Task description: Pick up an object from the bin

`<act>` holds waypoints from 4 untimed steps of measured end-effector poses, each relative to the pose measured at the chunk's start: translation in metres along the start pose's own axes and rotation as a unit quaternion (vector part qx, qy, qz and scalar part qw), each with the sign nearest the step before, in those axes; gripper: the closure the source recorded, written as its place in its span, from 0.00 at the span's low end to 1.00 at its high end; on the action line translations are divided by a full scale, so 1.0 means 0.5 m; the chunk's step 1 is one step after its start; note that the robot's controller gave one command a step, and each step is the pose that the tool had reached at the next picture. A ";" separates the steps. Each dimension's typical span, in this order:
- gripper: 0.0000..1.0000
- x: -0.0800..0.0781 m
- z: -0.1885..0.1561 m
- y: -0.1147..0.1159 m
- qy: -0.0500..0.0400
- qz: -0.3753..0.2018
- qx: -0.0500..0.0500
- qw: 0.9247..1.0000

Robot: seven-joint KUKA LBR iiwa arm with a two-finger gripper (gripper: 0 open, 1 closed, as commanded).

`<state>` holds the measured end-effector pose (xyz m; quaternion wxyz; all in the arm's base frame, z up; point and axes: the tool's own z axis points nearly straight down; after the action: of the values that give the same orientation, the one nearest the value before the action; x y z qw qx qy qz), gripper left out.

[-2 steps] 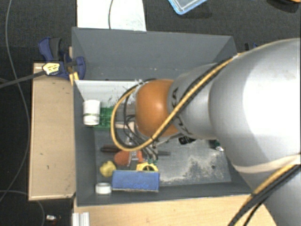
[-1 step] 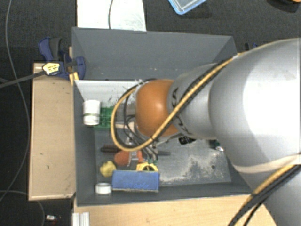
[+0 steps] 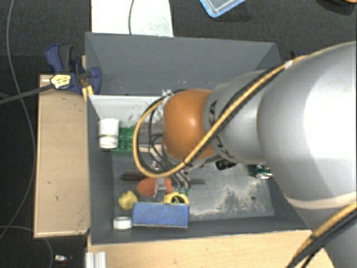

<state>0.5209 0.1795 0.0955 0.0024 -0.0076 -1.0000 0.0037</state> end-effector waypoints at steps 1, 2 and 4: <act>1.00 -0.032 -0.069 -0.020 -0.005 -0.016 -0.001 1.000; 1.00 -0.013 0.047 0.027 -0.009 -0.121 -0.003 0.993; 1.00 -0.002 -0.088 0.031 -0.004 -0.123 -0.002 0.992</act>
Offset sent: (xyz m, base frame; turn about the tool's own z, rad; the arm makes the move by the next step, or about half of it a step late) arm 0.0034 0.0132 -0.0255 -0.2467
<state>0.5225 0.1951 0.1395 -0.0008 0.1153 -0.9933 0.0018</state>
